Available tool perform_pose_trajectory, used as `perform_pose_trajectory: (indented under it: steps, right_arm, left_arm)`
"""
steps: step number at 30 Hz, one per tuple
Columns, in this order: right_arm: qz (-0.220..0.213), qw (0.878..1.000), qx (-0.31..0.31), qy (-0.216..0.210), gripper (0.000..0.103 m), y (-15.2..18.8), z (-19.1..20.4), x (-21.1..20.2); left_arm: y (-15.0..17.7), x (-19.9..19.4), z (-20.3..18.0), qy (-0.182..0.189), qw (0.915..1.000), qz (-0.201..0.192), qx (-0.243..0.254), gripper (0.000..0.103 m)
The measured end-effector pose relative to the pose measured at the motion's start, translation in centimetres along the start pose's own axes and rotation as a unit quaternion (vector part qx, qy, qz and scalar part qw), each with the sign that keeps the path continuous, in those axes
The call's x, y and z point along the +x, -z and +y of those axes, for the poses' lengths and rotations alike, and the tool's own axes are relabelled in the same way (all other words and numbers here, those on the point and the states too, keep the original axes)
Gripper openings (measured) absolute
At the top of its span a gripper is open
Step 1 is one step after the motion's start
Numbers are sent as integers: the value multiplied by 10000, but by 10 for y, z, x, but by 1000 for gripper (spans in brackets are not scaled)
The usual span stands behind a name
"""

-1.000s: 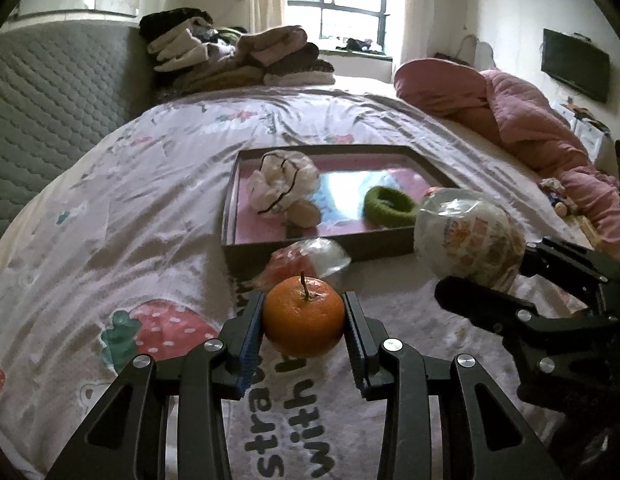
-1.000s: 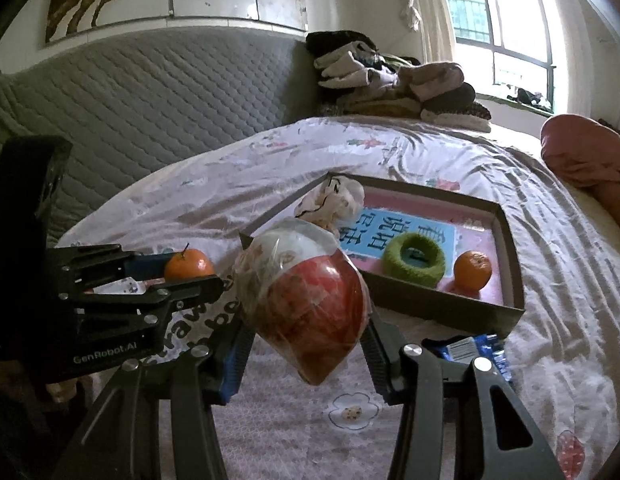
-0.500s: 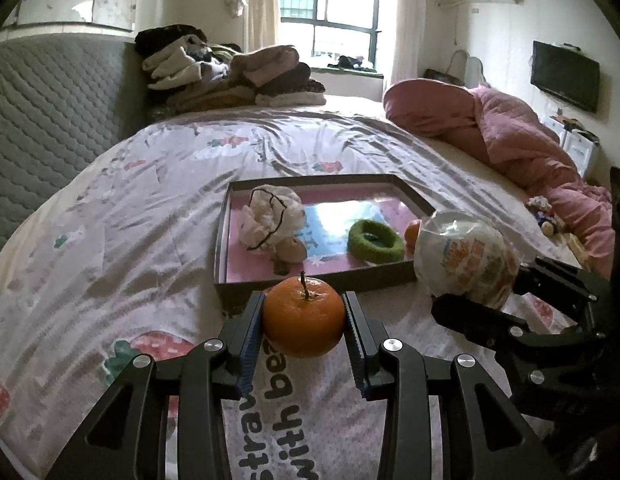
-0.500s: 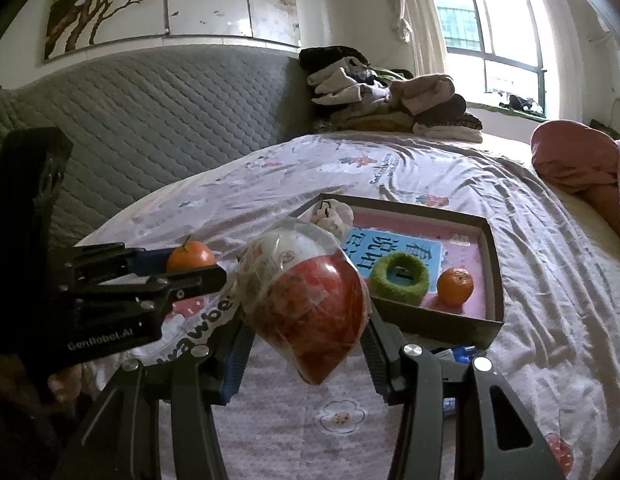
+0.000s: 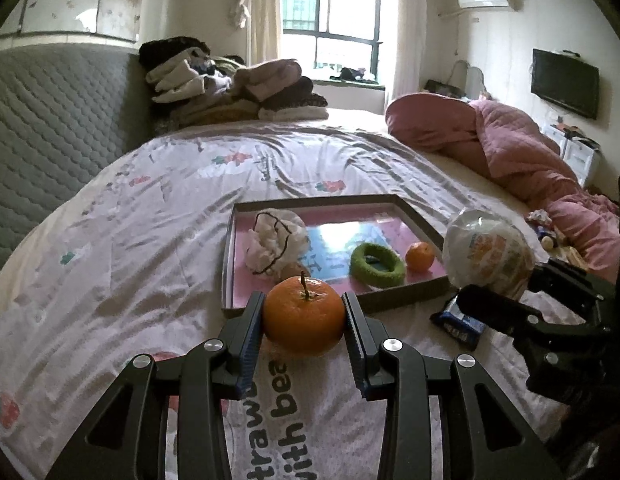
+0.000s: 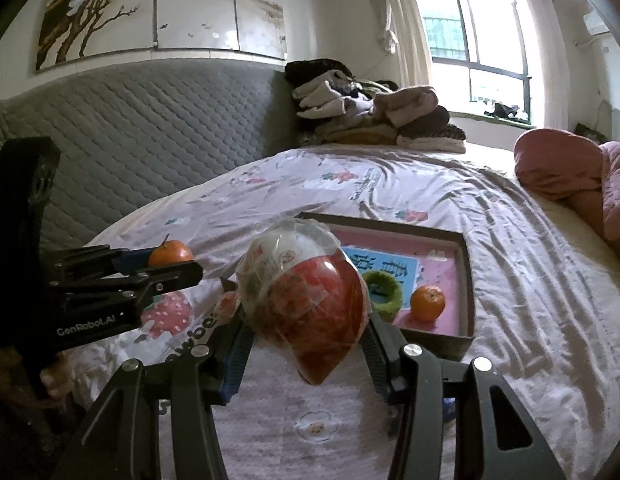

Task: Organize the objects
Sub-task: 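Lift and carry the mandarin and wrapped egg toy in both tools over the tray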

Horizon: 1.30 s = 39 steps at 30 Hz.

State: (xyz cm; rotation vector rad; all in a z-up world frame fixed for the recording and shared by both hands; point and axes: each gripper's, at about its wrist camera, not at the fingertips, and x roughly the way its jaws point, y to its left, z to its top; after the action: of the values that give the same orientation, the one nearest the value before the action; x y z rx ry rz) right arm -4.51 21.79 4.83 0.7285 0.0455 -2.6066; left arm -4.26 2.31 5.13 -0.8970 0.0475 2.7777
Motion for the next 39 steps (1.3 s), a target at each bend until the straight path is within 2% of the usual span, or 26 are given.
perform_pose_trajectory:
  steps: [15, 25, 39]
  right_arm:
    - [-275, 9991, 22, 329, 51, -34, -23, -3]
    - [-388, 9982, -28, 464, 51, -51, -41, 3]
    - [-485, 9971, 0, 585, 51, -63, -56, 11]
  left_arm:
    - [-20, 14, 0, -21, 9996, -157, 231, 39]
    - [-46, 20, -4, -76, 9986, -433, 287, 39]
    - [-70, 45, 3, -110, 9980, -596, 160, 39]
